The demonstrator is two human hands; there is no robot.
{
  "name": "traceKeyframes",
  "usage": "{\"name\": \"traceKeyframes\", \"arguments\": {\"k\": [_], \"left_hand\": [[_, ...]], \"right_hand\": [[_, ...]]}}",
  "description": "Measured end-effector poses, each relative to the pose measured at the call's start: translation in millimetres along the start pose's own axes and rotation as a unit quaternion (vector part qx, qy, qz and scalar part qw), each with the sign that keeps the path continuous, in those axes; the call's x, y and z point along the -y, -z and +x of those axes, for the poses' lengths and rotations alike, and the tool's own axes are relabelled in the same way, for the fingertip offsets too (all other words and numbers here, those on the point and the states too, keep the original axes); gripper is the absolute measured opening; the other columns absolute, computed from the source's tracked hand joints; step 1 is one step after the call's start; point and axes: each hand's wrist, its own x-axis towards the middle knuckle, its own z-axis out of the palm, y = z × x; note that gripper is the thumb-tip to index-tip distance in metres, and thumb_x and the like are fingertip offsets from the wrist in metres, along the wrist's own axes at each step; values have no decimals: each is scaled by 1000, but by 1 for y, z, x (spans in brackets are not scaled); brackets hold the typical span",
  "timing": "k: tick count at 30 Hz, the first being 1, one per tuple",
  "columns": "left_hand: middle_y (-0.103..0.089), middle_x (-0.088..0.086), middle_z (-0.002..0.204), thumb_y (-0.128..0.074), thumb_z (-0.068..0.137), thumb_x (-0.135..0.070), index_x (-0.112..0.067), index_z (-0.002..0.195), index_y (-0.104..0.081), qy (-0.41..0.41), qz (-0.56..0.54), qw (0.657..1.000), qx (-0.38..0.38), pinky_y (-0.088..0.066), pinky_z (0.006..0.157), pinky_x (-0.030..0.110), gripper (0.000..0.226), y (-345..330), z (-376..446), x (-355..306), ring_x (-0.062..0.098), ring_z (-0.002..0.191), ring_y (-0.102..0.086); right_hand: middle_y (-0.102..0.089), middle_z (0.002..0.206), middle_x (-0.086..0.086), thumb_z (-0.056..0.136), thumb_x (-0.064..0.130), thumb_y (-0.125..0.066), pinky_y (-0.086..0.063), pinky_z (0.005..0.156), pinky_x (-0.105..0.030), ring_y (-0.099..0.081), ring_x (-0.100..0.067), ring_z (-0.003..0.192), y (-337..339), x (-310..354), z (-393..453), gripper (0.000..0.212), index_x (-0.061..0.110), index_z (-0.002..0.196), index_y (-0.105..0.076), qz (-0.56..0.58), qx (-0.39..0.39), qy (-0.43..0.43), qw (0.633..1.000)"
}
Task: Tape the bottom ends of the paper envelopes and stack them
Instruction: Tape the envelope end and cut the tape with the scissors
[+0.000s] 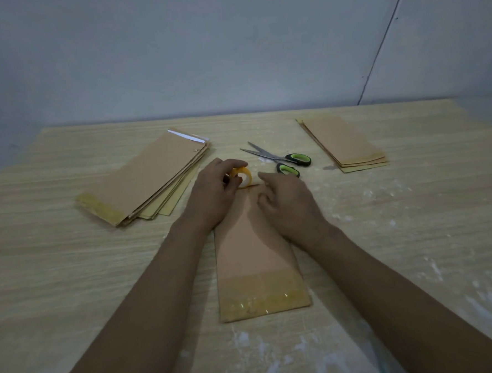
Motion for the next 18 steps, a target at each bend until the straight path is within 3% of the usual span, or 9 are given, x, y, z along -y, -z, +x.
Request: {"name": "traceKeyframes", "arguments": {"k": [3,6,9,13,18], "left_hand": [[-57,-4,83,-66,89,-4,-14,117,-66,37,-27,999,-4,-45,76,21,30,1,-1,0,12,75,-55],[-61,-3,81,-67,89,-5,-10,102,-66,49,-35,998,1,-39,68,8,15,3,-1,-1,11,74,-55],[-63,5,87,-65,90,-4,-9,94,-62,41,-36,998,18,-39,68,12,6,3,0,2,14,78,-54],[-61,9,91,-60,89,-4,-14,91,-61,43,-48,998,19,-43,74,30,11,6,1,8,22,83,-55],[-58,3,83,-61,80,-14,-18,81,-58,55,-70,996,8,-40,68,29,5,9,0,5,15,74,-49]], "right_hand": [[-48,146,-5,100,32,-43,-34,102,-41,-39,-25,135,-6,7,-5,48,12,143,-44,-125,74,-10,989],[-25,162,-2,105,39,-31,-24,110,-40,-23,-18,146,-7,12,-9,56,14,155,-26,-189,90,-12,978],[-24,162,-3,105,41,-28,-25,110,-39,-23,-17,146,-7,13,-9,57,14,155,-26,-216,96,-5,972],[-24,162,-4,104,41,-26,-26,109,-39,-25,-18,145,-6,13,-8,58,14,155,-26,-239,100,-1,966],[-27,161,-4,104,41,-28,-27,109,-39,-27,-19,145,-5,14,-9,58,13,154,-28,-246,100,1,964]]}}
